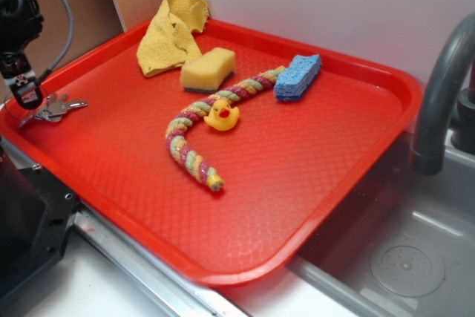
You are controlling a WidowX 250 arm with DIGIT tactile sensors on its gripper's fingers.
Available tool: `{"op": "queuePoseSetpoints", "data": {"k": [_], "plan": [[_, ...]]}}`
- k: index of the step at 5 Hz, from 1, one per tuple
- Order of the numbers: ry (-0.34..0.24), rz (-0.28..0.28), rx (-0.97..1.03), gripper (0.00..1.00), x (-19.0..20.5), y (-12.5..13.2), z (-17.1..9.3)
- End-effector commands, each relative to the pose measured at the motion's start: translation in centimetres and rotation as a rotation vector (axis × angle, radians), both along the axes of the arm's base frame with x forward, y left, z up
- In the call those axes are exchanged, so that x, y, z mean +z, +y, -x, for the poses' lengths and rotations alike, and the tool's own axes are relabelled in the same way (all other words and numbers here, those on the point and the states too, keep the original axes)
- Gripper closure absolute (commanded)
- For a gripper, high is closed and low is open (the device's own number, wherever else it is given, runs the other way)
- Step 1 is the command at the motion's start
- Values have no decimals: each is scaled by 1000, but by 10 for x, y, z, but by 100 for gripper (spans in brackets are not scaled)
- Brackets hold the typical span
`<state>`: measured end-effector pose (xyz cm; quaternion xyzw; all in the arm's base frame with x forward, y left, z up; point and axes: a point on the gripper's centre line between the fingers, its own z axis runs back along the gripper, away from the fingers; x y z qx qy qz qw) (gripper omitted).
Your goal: Grab the silver keys.
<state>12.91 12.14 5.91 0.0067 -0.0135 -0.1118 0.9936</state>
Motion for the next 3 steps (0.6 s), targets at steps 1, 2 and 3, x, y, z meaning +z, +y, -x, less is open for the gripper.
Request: {"op": "queuePoseSetpoints", "data": {"k": [1, 2, 3], "plan": [[-155, -19, 249, 100, 111, -67, -56], [-139, 48, 339, 100, 150, -83, -64], [-140, 90, 428, 100, 159, -84, -60]]}}
